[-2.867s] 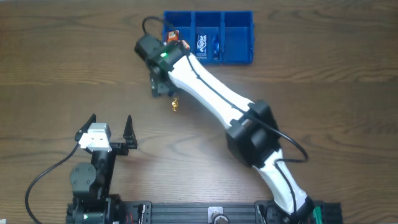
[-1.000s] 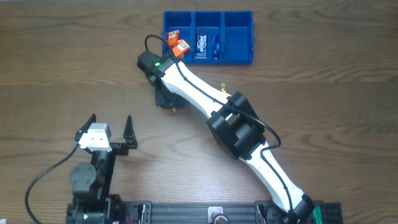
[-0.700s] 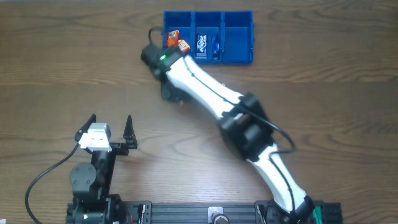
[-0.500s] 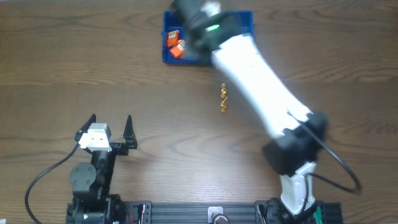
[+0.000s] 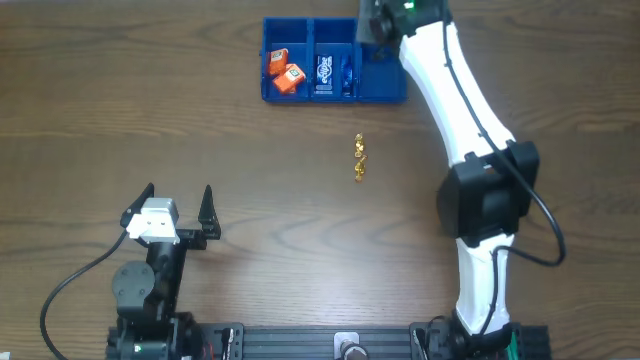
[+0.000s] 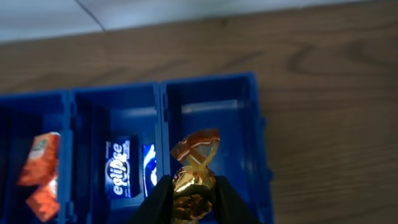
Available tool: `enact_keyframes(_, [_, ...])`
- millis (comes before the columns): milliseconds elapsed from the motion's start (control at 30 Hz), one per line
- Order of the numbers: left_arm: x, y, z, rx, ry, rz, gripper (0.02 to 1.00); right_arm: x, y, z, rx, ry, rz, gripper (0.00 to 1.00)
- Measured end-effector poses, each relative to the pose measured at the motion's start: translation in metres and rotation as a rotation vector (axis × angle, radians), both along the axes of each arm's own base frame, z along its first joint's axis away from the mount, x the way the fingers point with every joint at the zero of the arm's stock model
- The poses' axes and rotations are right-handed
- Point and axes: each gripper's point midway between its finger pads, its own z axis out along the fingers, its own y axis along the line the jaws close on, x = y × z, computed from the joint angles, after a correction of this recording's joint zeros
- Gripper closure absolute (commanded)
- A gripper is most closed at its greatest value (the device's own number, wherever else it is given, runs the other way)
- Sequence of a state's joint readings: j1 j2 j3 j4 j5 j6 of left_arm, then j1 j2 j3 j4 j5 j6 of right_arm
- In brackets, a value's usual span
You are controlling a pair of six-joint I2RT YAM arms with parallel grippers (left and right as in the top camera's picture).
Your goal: Sort Candies Into Trays
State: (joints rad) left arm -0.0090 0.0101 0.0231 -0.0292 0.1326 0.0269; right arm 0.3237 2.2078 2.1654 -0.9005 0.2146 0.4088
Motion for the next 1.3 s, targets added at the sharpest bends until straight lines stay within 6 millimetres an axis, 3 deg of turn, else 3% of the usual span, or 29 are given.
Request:
enact_keyframes(400, [0.000, 0.000, 0.000, 0.000, 0.000, 0.000, 0.020, 0.004, 0.001, -0.037, -0.026, 0.061, 0.007, 0.954])
enact_keyframes(733, [0.000, 0.000, 0.000, 0.000, 0.000, 0.000, 0.020, 0.009, 0.001, -0.036, -0.035, 0.040, 0.009, 0.404])
enact_keyframes(833, [0.000, 0.000, 0.000, 0.000, 0.000, 0.000, 0.020, 0.009, 0.001, -0.035, -0.046, 0.038, 0.020, 0.345])
enact_keyframes(1000, [0.000, 0.000, 0.000, 0.000, 0.000, 0.000, 0.020, 0.008, 0.000, -0.037, -0.057, 0.048, 0.030, 0.336])
enact_keyframes(1167, [0.000, 0.000, 0.000, 0.000, 0.000, 0.000, 0.023, -0.018, -0.007, -0.044, -0.084, 0.154, 0.033, 0.308])
enact_keyframes(1300, [0.000, 0.000, 0.000, 0.000, 0.000, 0.000, 0.023, -0.069, -0.012, -0.022, -0.067, 0.286, 0.046, 0.272])
